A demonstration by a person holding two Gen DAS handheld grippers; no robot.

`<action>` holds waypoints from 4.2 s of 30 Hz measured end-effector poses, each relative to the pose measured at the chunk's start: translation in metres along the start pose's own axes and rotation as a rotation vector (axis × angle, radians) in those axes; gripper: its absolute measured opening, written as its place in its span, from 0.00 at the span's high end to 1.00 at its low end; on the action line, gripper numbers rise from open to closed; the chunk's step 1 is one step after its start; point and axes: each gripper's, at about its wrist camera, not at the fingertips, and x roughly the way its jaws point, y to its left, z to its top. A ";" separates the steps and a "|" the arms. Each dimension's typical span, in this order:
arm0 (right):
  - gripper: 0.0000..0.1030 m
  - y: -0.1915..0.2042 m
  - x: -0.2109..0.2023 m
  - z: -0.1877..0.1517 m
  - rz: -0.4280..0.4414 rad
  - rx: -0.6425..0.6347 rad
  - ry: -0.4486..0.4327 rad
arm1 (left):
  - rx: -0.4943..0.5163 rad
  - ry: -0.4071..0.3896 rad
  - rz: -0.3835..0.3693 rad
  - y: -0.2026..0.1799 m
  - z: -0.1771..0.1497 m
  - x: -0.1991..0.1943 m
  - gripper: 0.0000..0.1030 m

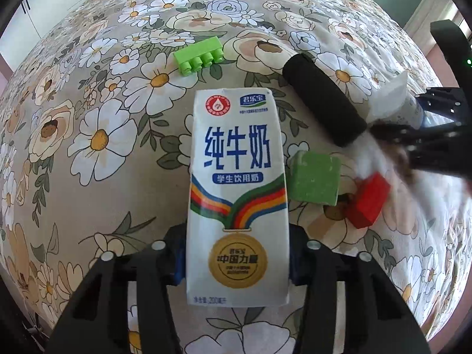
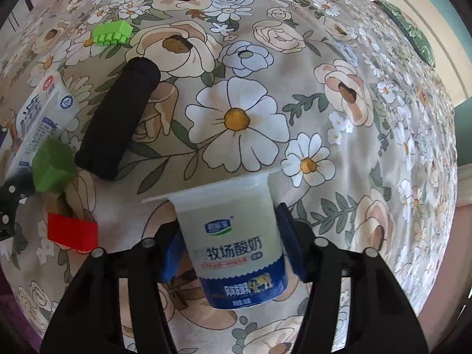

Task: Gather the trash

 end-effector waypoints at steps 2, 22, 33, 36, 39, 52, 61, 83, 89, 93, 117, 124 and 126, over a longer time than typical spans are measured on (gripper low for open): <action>0.51 -0.002 -0.002 -0.006 0.015 0.042 -0.019 | 0.009 0.004 -0.026 0.004 0.000 -0.001 0.52; 0.52 0.036 -0.170 -0.066 -0.124 0.226 -0.230 | 0.112 -0.176 0.000 0.014 -0.030 -0.133 0.52; 0.52 0.133 -0.322 -0.107 -0.223 0.171 -0.394 | 0.161 -0.367 -0.045 0.026 -0.087 -0.260 0.52; 0.52 0.164 -0.356 -0.120 -0.249 0.156 -0.424 | 0.171 -0.406 -0.062 0.031 -0.106 -0.287 0.52; 0.52 0.192 -0.387 -0.133 -0.261 0.142 -0.456 | 0.180 -0.441 -0.068 0.036 -0.124 -0.311 0.52; 0.52 0.291 -0.409 -0.197 -0.247 0.120 -0.503 | 0.271 -0.509 -0.099 0.055 -0.202 -0.356 0.52; 0.52 0.325 -0.349 -0.236 -0.170 0.179 -0.455 | 0.341 -0.397 -0.112 0.069 -0.254 -0.306 0.52; 0.52 0.381 -0.193 -0.295 -0.014 0.248 -0.255 | 0.413 -0.066 -0.121 0.089 -0.333 -0.173 0.52; 0.52 0.397 -0.144 -0.303 0.041 0.259 -0.191 | 0.433 0.004 -0.118 0.092 -0.350 -0.141 0.52; 0.52 0.405 -0.114 -0.305 0.080 0.274 -0.153 | 0.443 0.048 -0.119 0.093 -0.361 -0.120 0.52; 0.52 0.429 0.062 -0.315 0.175 0.402 0.072 | 0.426 0.318 -0.143 0.083 -0.383 0.031 0.52; 0.52 0.431 0.107 -0.312 0.164 0.433 0.137 | 0.374 0.383 -0.177 0.089 -0.379 0.080 0.52; 0.52 0.432 0.117 -0.311 0.153 0.429 0.151 | 0.362 0.393 -0.176 0.090 -0.377 0.091 0.52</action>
